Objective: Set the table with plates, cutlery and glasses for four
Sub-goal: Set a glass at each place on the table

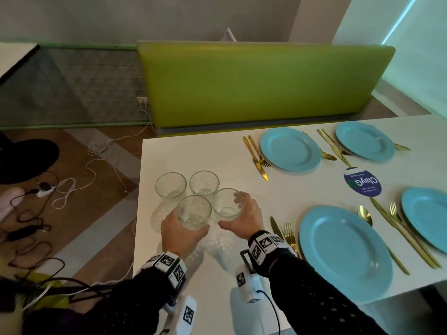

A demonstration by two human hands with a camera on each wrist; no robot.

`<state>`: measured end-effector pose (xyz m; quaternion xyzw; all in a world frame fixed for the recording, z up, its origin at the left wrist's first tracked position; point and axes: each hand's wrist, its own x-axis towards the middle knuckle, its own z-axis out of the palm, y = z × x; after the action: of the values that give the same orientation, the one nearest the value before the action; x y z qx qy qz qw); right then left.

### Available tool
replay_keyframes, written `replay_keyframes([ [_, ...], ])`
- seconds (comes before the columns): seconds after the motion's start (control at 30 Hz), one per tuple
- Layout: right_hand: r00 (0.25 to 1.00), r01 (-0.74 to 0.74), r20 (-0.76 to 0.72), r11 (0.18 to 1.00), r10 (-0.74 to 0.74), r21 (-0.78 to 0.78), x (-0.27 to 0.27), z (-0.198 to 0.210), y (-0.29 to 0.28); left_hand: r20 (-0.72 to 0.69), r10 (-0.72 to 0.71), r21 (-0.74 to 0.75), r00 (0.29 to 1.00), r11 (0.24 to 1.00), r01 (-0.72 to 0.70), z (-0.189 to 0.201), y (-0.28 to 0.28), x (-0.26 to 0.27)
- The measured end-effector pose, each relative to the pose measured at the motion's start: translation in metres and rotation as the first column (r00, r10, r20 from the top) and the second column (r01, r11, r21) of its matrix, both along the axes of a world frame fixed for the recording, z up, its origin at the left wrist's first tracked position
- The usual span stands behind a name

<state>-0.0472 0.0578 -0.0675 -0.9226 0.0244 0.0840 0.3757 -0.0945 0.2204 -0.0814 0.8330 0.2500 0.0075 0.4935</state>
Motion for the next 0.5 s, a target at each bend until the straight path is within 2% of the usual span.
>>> replay_keyframes([
  [0.23,0.977,0.180,0.112,0.983,-0.181,0.024,0.012,0.049,-0.045,0.081,-0.199,0.057,0.977,0.979,0.195,0.026,-0.032,0.012],
  [0.5,0.850,0.449,0.247,0.885,-0.465,0.122,0.027,0.111,-0.146,0.186,-0.401,0.031,0.897,0.915,0.402,0.090,-0.116,0.073],
])
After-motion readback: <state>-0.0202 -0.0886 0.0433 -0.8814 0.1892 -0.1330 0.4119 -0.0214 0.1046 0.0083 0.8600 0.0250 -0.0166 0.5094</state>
